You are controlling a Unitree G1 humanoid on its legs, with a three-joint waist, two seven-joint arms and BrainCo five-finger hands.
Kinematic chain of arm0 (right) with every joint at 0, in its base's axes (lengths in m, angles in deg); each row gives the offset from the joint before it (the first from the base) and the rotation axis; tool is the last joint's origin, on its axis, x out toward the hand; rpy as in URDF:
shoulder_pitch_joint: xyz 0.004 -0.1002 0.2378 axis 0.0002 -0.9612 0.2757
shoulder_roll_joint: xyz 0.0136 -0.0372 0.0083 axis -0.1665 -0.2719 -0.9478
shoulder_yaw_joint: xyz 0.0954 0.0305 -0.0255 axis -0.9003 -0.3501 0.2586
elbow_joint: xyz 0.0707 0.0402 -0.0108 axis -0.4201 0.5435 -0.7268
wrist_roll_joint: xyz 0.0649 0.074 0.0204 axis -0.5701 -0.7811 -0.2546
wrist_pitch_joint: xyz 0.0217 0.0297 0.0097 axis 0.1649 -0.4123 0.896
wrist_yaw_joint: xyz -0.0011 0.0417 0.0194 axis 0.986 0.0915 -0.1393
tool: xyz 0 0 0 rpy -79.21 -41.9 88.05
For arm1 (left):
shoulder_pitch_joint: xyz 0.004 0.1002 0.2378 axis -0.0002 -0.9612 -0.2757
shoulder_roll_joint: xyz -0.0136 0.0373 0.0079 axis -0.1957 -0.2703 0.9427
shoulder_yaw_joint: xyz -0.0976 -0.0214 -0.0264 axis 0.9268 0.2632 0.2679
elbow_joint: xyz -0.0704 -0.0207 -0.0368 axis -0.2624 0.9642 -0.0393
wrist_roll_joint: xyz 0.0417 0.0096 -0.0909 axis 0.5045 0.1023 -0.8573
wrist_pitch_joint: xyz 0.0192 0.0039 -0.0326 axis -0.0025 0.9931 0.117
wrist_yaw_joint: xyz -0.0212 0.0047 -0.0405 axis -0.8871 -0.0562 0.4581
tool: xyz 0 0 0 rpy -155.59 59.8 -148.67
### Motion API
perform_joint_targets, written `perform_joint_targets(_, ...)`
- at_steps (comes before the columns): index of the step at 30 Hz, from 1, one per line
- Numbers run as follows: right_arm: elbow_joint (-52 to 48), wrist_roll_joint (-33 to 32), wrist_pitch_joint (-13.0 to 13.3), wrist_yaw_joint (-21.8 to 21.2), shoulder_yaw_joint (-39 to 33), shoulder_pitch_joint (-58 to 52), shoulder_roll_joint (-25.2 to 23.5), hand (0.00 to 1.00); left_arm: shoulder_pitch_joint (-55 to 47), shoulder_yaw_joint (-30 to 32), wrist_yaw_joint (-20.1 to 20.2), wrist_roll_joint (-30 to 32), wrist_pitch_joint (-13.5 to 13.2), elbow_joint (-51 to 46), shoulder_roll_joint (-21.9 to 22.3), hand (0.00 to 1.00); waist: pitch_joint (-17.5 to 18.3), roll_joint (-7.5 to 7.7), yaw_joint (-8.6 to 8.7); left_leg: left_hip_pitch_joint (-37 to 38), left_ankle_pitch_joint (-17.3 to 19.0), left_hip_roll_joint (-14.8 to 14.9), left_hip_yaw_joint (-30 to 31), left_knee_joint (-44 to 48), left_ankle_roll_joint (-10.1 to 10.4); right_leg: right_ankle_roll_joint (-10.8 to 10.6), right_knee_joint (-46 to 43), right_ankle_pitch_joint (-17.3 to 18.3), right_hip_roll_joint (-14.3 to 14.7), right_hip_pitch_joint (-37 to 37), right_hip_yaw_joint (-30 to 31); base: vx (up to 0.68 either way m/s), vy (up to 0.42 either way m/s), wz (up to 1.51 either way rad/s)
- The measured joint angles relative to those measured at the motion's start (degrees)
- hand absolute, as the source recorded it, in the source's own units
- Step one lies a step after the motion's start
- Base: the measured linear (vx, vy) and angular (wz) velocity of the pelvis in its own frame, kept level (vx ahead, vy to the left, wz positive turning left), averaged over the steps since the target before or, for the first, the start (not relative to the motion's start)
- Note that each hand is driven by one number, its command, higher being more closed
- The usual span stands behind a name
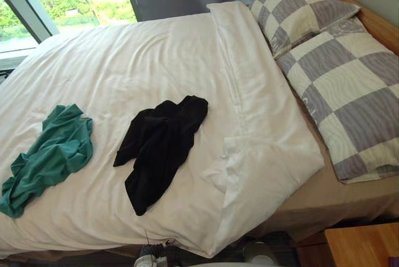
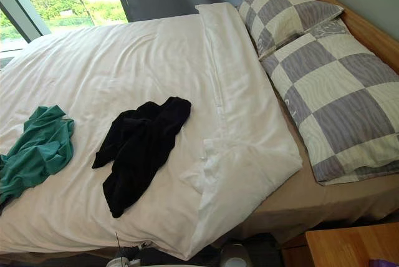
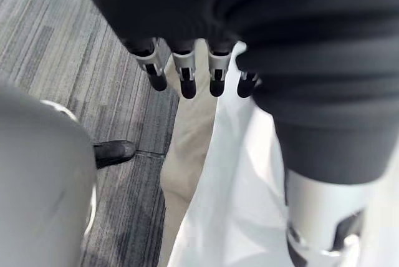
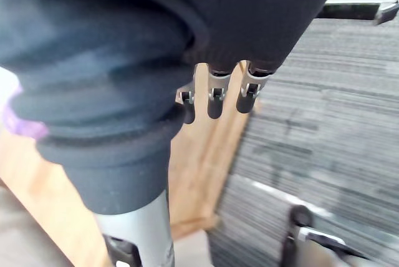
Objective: Tidy the bed and pick cloth on bed and put in laundry
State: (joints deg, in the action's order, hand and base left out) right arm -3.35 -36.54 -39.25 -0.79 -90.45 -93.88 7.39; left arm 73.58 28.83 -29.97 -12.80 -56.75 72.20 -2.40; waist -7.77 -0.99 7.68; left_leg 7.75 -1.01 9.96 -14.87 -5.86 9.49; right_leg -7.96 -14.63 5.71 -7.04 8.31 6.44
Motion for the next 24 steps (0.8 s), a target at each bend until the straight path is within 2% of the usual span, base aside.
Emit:
perform_joint_targets(2,-10.34,0.86,0.03,2.94,-0.55,0.36,-0.11,0.00,-0.06,-1.72,-0.01,0.03,-0.02,-0.01,-1.66,0.00,0.42,2.26,-0.07,-0.44,-0.04,-0.40,-1.67,-0.01,0.02,-0.15,2.85,-2.82,-0.27,-0.30,1.46,0.01,0.071,-0.27)
perform_joint_targets(3,-12.91,2.08,0.02,3.64,-0.25,0.67,-0.18,0.00,-0.07,-1.72,-0.02,0.14,-0.04,-0.03,-2.10,0.00,0.45,2.47,-0.13,-0.45,-0.04,-0.43,-2.25,-0.01,0.02,-0.30,3.66,-3.50,-0.28,-0.44,1.77,0.00,0.079,-0.33)
perform_joint_targets(5,-24.13,8.01,0.12,6.65,2.04,1.04,-0.22,0.00,0.25,-1.70,-0.07,0.61,-0.13,-0.08,-4.05,0.00,0.25,5.15,-0.01,-1.02,-0.04,-0.22,-3.23,-0.02,0.02,0.03,6.32,-6.00,-0.60,-0.71,1.13,-0.03,0.026,-0.16)
perform_joint_targets(7,-29.68,12.63,0.64,8.06,2.74,1.87,-0.09,0.00,-0.17,-1.64,-0.08,1.05,-0.11,-0.06,-4.79,0.00,0.22,5.64,-0.08,-0.86,-0.04,0.01,-3.47,0.00,0.02,1.09,6.72,-7.05,-0.32,-0.88,-1.21,-0.02,-0.012,-0.07)
perform_joint_targets(9,-34.83,17.09,1.22,8.69,4.92,2.78,0.59,0.00,-0.51,-1.67,-0.06,1.82,-0.12,-0.05,-5.50,0.00,0.70,6.37,-0.39,-0.92,-0.05,0.17,-3.45,0.09,0.00,1.17,7.35,-7.49,-0.18,-1.07,-1.85,-0.01,-0.016,-0.05)
perform_joint_targets(12,-40.67,26.59,2.18,7.18,12.50,5.53,3.95,0.00,-0.84,-1.70,-0.04,2.84,-0.24,-0.04,-6.07,0.00,0.85,6.74,-0.76,-1.38,0.20,0.16,-3.59,0.29,0.27,1.75,11.11,-8.59,-0.13,-1.91,-1.83,-0.03,-0.026,-0.09)
perform_joint_targets(14,-42.15,29.19,2.19,6.53,16.54,6.57,5.55,0.00,-1.16,-1.90,-0.03,3.15,-0.23,-0.03,-6.08,0.00,0.58,6.31,-1.00,-1.37,0.20,0.25,-4.07,0.31,0.28,2.00,12.07,-8.59,-0.04,-1.97,-1.88,-0.02,-0.023,-0.14)
perform_joint_targets(16,-44.06,34.16,2.29,3.50,23.22,7.03,8.29,0.00,-0.59,-2.96,-0.02,3.96,-0.32,-0.08,-6.25,0.00,0.13,5.74,-2.22,-1.11,0.19,0.37,-4.56,0.34,0.29,2.36,13.14,-9.23,-0.05,-1.79,-2.60,0.01,-0.022,-0.16)
perform_joint_targets(18,-44.43,38.04,2.82,0.39,30.67,7.25,10.97,0.00,-0.57,-3.96,0.02,5.04,-0.43,-0.12,-6.84,0.00,0.03,5.54,-2.46,-1.31,0.06,0.76,-4.06,0.42,0.17,1.59,13.48,-9.94,-0.04,-2.25,-3.72,0.03,-0.025,0.09)
perform_joint_targets(21,-44.44,40.68,4.61,-2.41,36.48,7.24,12.75,0.00,-0.42,-5.03,0.06,5.08,-0.47,-0.12,-7.33,0.00,-0.05,5.68,-2.85,-1.30,-0.03,0.97,-3.35,0.44,0.03,1.36,13.71,-10.06,-0.04,-2.80,-4.71,0.05,-0.016,0.14)
perform_joint_targets(24,-44.43,43.55,6.64,-6.00,42.28,6.30,14.88,0.00,-0.35,-5.67,0.13,6.54,-1.25,-0.31,-8.04,0.00,-0.13,5.77,-3.95,-1.14,-0.04,0.95,-2.46,0.46,0.03,0.97,13.63,-9.82,-0.34,-3.60,-6.11,0.05,0.005,0.17)
